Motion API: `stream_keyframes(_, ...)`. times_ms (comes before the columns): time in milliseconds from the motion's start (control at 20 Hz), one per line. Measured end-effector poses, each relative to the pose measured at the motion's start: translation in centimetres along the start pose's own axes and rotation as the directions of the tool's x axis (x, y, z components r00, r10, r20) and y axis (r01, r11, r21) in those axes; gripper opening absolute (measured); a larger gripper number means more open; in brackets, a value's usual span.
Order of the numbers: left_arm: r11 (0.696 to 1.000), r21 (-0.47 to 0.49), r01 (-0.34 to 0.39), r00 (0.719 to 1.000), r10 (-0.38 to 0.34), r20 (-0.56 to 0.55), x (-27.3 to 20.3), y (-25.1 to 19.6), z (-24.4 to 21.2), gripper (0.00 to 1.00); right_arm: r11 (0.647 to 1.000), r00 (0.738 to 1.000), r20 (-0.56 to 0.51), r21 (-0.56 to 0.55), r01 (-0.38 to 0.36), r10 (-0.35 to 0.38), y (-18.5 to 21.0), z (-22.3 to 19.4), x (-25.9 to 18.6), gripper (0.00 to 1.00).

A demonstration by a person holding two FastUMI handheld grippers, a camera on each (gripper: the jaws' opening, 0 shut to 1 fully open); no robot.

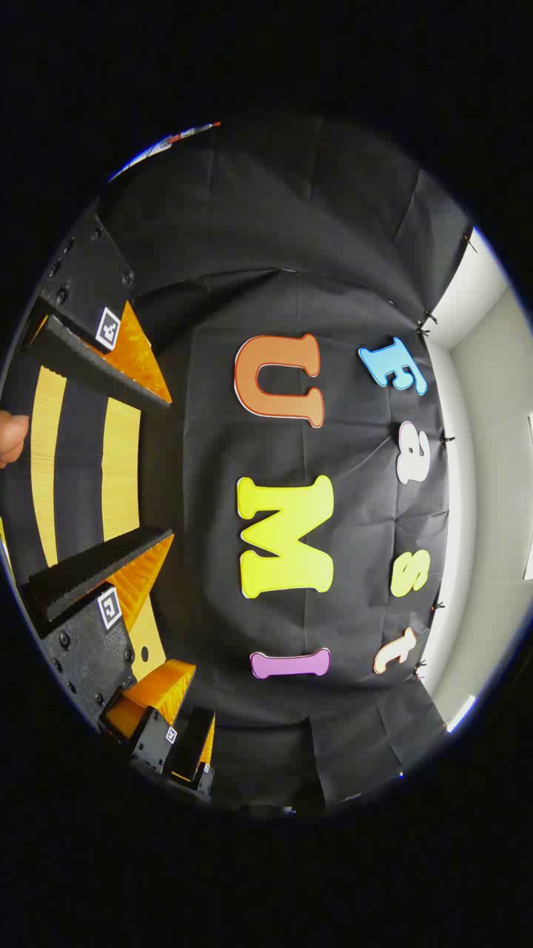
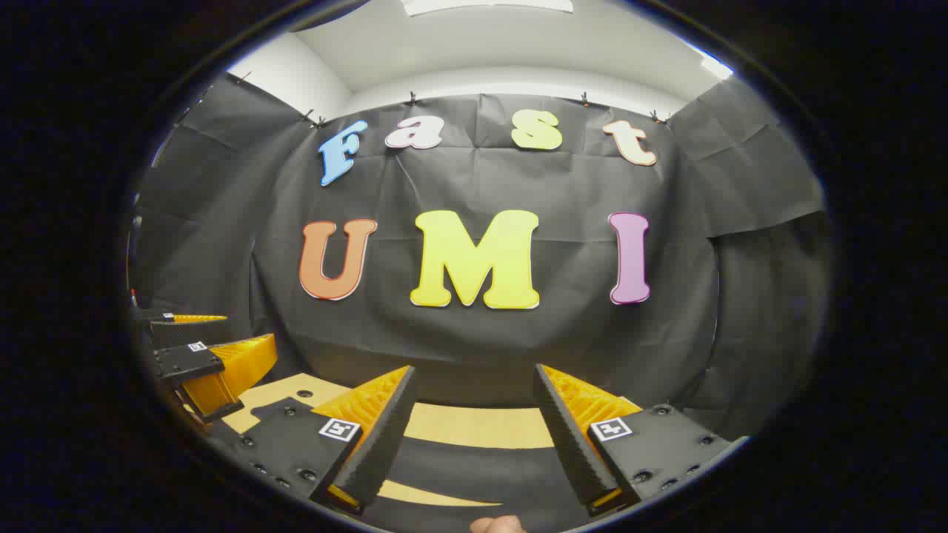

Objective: Grasp the waist and the cuffs of the jeans and fold them to make the two legs overlap; first hold the waist and fold one-third of the jeans toward the cuffs, then hold the cuffs and fold the remaining one-third in the same direction to finish folding.

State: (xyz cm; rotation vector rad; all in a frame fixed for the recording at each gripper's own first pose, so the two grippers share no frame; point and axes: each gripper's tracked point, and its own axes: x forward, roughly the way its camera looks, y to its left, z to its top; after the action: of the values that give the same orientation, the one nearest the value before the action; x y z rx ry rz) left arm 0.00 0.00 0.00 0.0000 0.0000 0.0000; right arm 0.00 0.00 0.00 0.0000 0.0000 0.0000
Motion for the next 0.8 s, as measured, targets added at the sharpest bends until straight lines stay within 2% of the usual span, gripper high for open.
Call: stream_keyframes(800, 1.0, 0.006, -0.006, 1.0, 0.005, 0.001, 0.22, -0.12, 0.03, 1.0, 1.0, 1.0, 0.002, -0.011, -0.016, 0.016, 0.08, 0.3, 0.22, 0.96)
